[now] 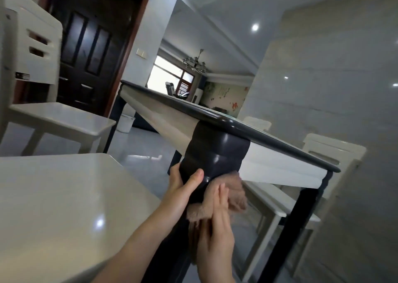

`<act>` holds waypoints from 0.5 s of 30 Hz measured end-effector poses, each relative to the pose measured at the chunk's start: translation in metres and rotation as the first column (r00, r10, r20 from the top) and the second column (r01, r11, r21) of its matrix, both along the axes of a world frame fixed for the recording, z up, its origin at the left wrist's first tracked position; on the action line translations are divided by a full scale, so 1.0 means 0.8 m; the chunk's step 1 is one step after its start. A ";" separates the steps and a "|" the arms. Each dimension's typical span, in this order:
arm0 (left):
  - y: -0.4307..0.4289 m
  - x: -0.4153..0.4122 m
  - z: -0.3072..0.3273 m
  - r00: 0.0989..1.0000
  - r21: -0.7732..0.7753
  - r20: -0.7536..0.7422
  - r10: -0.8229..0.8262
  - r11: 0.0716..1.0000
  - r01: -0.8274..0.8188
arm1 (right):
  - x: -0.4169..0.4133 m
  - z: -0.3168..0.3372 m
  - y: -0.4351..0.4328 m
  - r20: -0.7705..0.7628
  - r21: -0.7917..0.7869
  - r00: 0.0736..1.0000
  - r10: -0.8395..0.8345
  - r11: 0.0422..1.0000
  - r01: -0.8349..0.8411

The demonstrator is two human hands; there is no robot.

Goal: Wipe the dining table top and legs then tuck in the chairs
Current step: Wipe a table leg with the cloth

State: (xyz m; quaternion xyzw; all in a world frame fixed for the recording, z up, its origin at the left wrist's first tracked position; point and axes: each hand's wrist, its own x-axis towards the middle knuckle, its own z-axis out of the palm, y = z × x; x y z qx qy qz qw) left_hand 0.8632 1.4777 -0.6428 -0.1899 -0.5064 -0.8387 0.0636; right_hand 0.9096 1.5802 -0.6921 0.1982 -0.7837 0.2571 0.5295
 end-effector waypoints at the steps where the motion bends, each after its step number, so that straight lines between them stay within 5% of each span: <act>1: 0.000 -0.003 -0.001 1.000 0.004 -0.001 -0.001 1.000 0.001 | -0.008 0.022 0.002 0.016 -0.044 1.000 0.004 0.999 -0.004; 5: 0.002 -0.009 0.000 1.000 -0.017 -0.005 0.028 0.999 -0.028 | -0.017 0.093 -0.002 0.008 -0.165 1.000 0.011 0.986 -0.010; 8: 0.002 -0.008 0.003 0.998 -0.055 -0.028 0.059 0.997 -0.061 | -0.010 0.056 -0.005 0.001 -0.141 1.000 0.007 0.990 -0.006; 11: -0.001 0.000 0.004 0.998 -0.099 -0.031 0.058 0.993 -0.061 | 0.004 -0.028 -0.023 0.209 -0.442 0.973 0.102 0.897 0.001; 13: -0.001 0.002 0.001 0.998 -0.146 -0.028 0.061 0.987 -0.064 | 0.005 -0.112 -0.027 0.528 -0.599 0.833 0.163 0.767 0.229; 15: -0.003 0.002 0.001 0.997 -0.188 -0.046 0.055 0.980 -0.063 | 0.011 -0.193 -0.015 0.748 -0.536 0.627 0.219 0.757 0.375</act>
